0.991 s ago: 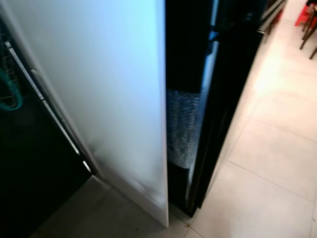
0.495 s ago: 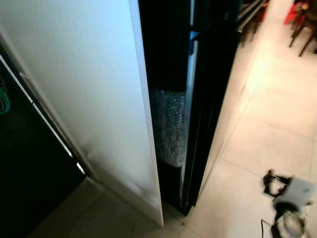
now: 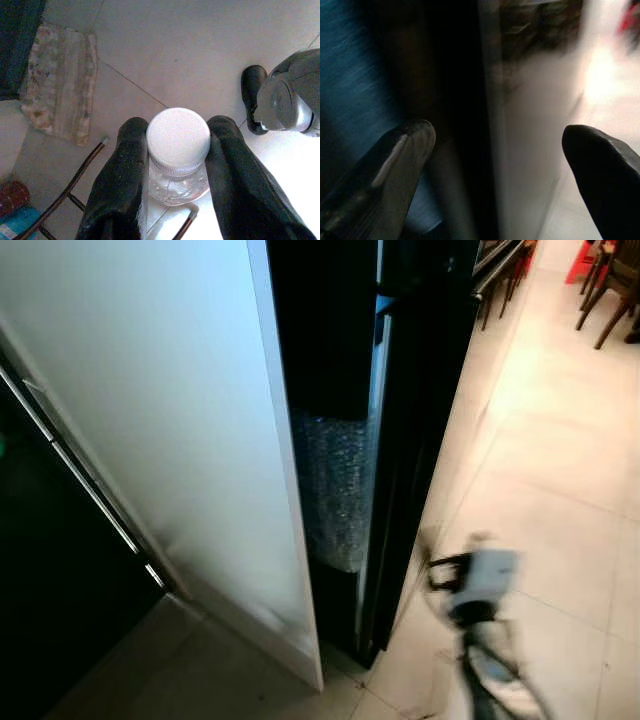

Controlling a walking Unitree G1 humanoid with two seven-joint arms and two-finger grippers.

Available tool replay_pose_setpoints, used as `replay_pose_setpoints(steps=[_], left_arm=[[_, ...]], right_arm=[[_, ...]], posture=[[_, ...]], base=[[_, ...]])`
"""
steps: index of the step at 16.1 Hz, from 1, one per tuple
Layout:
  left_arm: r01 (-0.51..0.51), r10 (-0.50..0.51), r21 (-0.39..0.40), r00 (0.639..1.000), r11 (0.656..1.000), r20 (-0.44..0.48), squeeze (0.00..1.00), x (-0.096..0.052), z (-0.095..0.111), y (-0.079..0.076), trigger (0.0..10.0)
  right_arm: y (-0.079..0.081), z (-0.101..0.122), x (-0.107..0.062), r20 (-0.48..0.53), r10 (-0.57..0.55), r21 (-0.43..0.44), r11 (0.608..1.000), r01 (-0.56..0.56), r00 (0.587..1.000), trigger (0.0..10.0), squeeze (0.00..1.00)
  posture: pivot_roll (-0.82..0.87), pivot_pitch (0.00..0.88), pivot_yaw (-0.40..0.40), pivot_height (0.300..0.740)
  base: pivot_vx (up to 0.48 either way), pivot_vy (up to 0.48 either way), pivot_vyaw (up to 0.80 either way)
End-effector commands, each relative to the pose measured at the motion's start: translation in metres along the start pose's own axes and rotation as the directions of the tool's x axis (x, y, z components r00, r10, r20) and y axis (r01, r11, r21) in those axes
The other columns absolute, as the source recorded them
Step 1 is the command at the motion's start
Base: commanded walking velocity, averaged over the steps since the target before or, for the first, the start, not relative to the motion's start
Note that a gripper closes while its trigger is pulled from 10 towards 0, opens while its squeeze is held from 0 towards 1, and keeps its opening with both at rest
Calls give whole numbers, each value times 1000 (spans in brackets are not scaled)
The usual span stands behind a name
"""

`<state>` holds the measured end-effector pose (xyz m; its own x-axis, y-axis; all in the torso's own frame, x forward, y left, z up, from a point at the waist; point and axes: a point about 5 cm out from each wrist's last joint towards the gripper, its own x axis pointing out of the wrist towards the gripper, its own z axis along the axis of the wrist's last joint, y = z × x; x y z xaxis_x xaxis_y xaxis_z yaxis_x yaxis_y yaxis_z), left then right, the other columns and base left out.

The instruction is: Restocking fridge

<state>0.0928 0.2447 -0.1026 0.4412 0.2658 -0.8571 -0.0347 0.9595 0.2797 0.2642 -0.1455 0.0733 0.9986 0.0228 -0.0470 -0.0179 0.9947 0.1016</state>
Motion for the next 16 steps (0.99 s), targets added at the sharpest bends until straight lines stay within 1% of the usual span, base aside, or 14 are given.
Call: replay_pose_setpoints(steps=[1, 3, 4, 5, 6, 7, 8, 9, 10, 11, 12, 13, 14, 16], left_arm=[[-10, 10, -5, 1000, 1000, -13, 0, -1, -4, 1, 10000], [-10, 10, -3, 1000, 1000, -13, 0, -1, -4, 1, 10000], [-10, 10, -4, 1000, 1000, -13, 0, -1, -3, 1, 10000], [-9, 9, -3, 1000, 1000, -13, 0, -1, -3, 1, 10000], [-7, 7, 1, 1000, 1000, -12, 0, 0, -3, 1, 10000], [-6, 6, 5, 1000, 1000, -12, 0, 0, -3, 1, 10000], [-3, 3, 12, 1000, 1000, -10, 0, 0, -2, 1, 10000], [-2, 2, 12, 1000, 1000, -8, 0, 0, -2, 1, 10000], [-2, 2, 10, 1000, 1000, -7, 0, 0, -1, 1, 10000], [-3, 3, 5, 1000, 1000, -5, 0, 0, -1, 0, 10000], [-3, 3, 5, 1000, 1000, -5, 0, 0, -1, 0, 10000], [-3, 3, 5, 1000, 1000, -6, 0, 0, -1, 0, 10000], [-3, 3, 5, 1000, 1000, -7, 0, 0, -1, 0, 10000], [-5, 5, 2, 1000, 1000, -10, 0, 0, -2, 0, 10000]], right_arm=[[1, 5, -1, -18, -3, -15, 1000, 3, 1000, 10000, 0], [16, 7, -5, -51, 54, -18, 998, -55, 997, 10000, 0], [22, 11, -3, -48, 87, -12, 996, -87, 995, 10000, 0], [28, 13, 1, -45, 124, -9, 992, -124, 991, 10000, 898], [36, 14, 5, -55, 170, 17, 985, -170, 984, 10000, 1000], [42, 15, 6, -66, 209, 31, 978, -207, 976, 10000, 1000], [54, 17, 10, -75, 250, 21, 968, -249, 965, 10000, 1000], [61, 21, 14, -78, 261, 8, 965, -261, 962, 10000, 1000], [63, 22, 15, -79, 262, 2, 965, -263, 962, 10000, 1000], [63, 29, 27, -63, 207, -56, 976, -210, 976, 10000, 71], [61, 31, 31, -50, 174, -81, 981, -178, 983, 10000, 0], [60, 32, 32, -45, 164, -87, 982, -167, 985, 10000, 0], [55, 38, 36, -17, 117, -91, 989, -119, 993, 10000, 0], [51, 42, 38, -6, 72, -76, 995, -72, 997, 10000, 0]], posture=[[7, 0, 40, 740], [0, 0, 39, 740], [0, 0, 40, 740], [-4, 0, 44, 740], [-8, 0, 49, 740], [-8, 0, 49, 740], [-3, 0, 51, 740], [0, 2, 48, 740], [1, 2, 48, 740], [4, 2, 51, 740], [3, 2, 51, 740], [3, 2, 51, 740], [8, 2, 50, 740], [8, 3, 48, 740]], base=[[0, 0, 0], [0, 0, 0], [0, 0, 0], [0, 0, 0], [0, 0, 0], [0, 0, 0], [0, 0, 0], [0, 0, 0], [0, 0, 0], [0, 0, 0], [0, 0, 0], [0, 0, 0], [0, 0, 0], [0, 0, 0]])
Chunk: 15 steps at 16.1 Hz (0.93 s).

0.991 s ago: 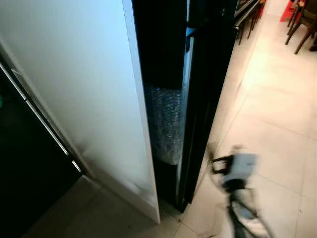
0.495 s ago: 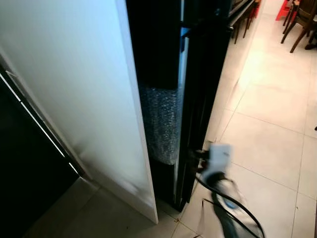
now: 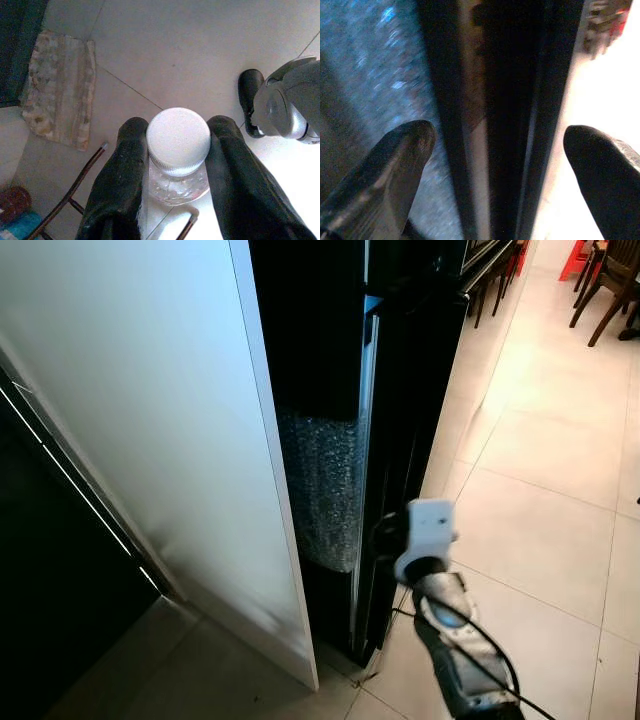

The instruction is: Restocking fridge

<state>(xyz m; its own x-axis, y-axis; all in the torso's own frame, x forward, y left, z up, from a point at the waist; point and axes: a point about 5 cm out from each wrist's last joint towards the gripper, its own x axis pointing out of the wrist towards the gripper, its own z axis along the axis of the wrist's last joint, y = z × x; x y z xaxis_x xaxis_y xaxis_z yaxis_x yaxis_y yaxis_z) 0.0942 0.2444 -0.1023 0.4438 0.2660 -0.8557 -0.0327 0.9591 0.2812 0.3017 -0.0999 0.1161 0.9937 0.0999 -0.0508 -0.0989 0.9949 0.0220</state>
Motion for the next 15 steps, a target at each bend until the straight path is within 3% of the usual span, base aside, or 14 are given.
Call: replay_pose_setpoints(steps=[1, 7, 11, 15], left_arm=[[-4, 4, 1, 1000, 1000, -13, 0, -1, -3, 0, 10000], [-2, 2, 3, 1000, 1000, -10, 0, -1, -3, 0, 10000], [-2, 2, 0, 1000, 1000, -10, 0, -1, -3, 0, 10000], [-2, 2, -1, 1000, 1000, -10, 0, -1, -3, -1, 10000]], right_arm=[[4, 1, 3, 1, 10, 10, 1000, -10, 1000, 10000, 0], [18, 12, 18, 33, 60, 66, 996, -62, 998, 10000, 0], [14, 27, 31, 87, 22, 65, 997, -28, 996, 10000, 0], [12, 29, 32, 92, 12, 64, 998, -18, 996, 10000, 0]], posture=[[6, 3, 49, 740], [10, 0, 49, 740], [11, 0, 49, 740], [12, 0, 47, 740]], base=[[0, 0, 0], [0, 0, 0], [0, 0, 0], [0, 0, 0]])
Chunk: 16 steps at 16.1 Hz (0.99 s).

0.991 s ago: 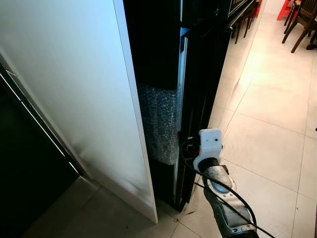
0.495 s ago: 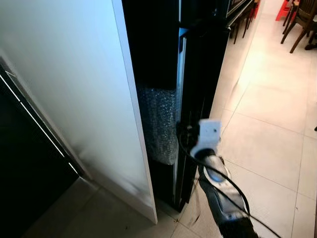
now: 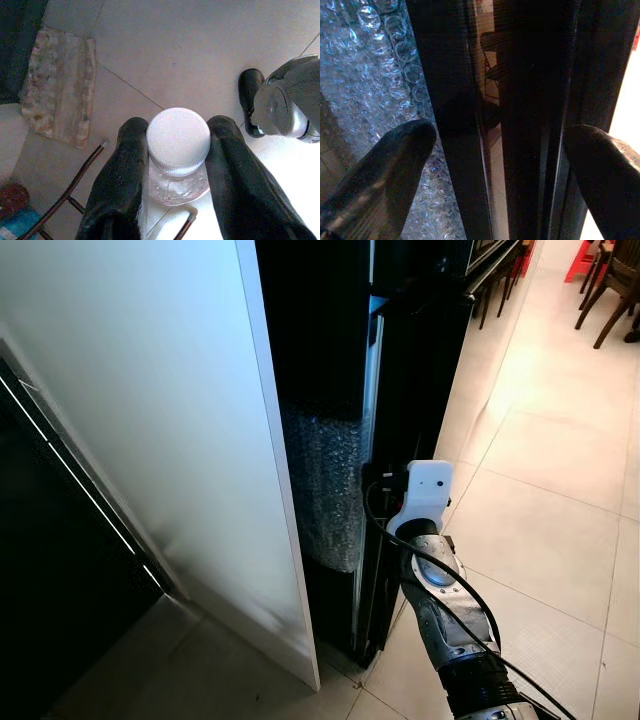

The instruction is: Restocking fridge

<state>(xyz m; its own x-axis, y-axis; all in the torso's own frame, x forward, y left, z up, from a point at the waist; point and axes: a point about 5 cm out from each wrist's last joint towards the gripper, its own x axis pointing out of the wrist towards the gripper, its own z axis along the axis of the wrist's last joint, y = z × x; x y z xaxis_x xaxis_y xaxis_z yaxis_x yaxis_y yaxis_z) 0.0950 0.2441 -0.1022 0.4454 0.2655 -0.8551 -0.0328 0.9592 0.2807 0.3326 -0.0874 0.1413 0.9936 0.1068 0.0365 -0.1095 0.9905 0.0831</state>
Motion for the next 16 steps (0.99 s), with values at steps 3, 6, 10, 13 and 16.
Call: replay_pose_setpoints(steps=[3, 6, 10, 13, 16], left_arm=[[-2, 2, -1, 1000, 1000, -12, 0, -1, -3, 0, 10000], [-2, 2, -1, 1000, 1000, -12, 0, -1, -3, 0, 10000], [-2, 2, -1, 1000, 1000, -12, 0, -1, -3, 0, 10000], [-2, 2, -1, 1000, 1000, -12, 0, -1, -3, 0, 10000], [5, -4, 5, 1000, 1000, -17, 0, -2, -6, -2, 10000]], right_arm=[[2, 2, 2, 5, 4, 4, 1000, -4, 1000, 10000, 0], [2, 2, 2, 5, 4, 4, 1000, -4, 1000, 10000, 0], [2, 2, 2, 5, 4, 4, 1000, -4, 1000, 10000, 0], [2, 2, 2, 5, 4, 4, 1000, -4, 1000, 10000, 0], [-71, -9, -34, 6, -368, -56, 928, 368, 930, 10000, 0]], posture=[[12, 0, 47, 740], [12, 0, 47, 740], [12, 0, 47, 740], [12, 0, 47, 740], [-7, 0, 38, 740]], base=[[0, 0, 0], [0, 0, 0], [0, 0, 0], [0, 0, 0], [0, 0, 0]])
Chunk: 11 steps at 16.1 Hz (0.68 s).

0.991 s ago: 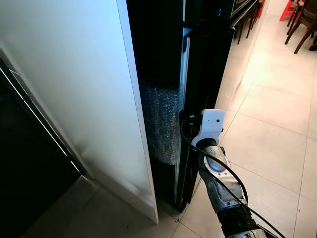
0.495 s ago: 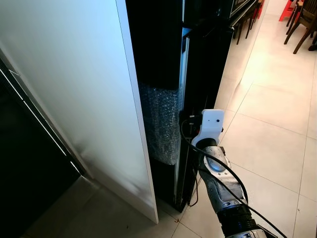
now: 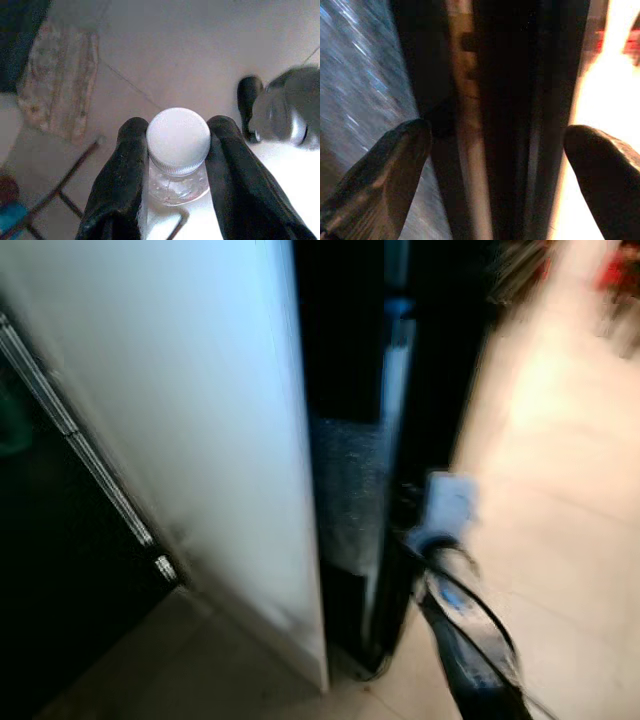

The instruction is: Restocking fridge

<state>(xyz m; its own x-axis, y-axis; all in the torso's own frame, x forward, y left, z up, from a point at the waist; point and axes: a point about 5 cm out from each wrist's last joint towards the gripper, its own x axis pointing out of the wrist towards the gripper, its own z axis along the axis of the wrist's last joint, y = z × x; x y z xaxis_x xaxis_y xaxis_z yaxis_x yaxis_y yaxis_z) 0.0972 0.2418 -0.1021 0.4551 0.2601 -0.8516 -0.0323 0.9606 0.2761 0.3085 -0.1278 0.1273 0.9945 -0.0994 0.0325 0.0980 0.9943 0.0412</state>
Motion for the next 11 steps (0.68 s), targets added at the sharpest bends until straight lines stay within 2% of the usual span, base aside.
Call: replay_pose_setpoints(steps=[1, 6, 7, 8, 9, 11], left_arm=[[1, -1, 8, 1000, 1000, -27, 0, -2, -8, 0, 10000], [0, 0, 9, 1000, 1000, -28, 0, -2, -9, -1, 10000], [0, 0, 9, 1000, 1000, -28, 0, -2, -9, -1, 10000], [1, 0, 10, 1000, 1000, -28, 0, -2, -9, -1, 10000], [2, -2, 12, 1000, 1000, -28, 0, -2, -9, -1, 10000], [4, -3, 17, 1000, 1000, -27, 0, -2, -9, -1, 10000]], right_arm=[[-35, 0, 0, -16, -176, -12, 984, 176, 984, 10000, 0], [-47, -6, -8, -34, -231, -29, 973, 231, 972, 10000, 0], [-62, -6, -15, -34, -311, -53, 950, 309, 950, 10000, 0], [-68, -7, -16, -33, -337, -61, 940, 334, 941, 10000, 0], [-89, -8, -23, -29, -414, -96, 907, 410, 910, 10000, 0], [-106, -9, -31, -24, -472, -124, 876, 466, 881, 10000, 0]], posture=[[-8, 0, 37, 740], [-5, 0, 33, 740], [-5, 0, 33, 740], [-5, 0, 33, 740], [-10, 0, 35, 740], [-14, 0, 37, 740]], base=[[0, 0, 0], [0, 0, 0], [0, 0, 0], [0, 0, 0], [0, 0, 0], [0, 0, 0]])
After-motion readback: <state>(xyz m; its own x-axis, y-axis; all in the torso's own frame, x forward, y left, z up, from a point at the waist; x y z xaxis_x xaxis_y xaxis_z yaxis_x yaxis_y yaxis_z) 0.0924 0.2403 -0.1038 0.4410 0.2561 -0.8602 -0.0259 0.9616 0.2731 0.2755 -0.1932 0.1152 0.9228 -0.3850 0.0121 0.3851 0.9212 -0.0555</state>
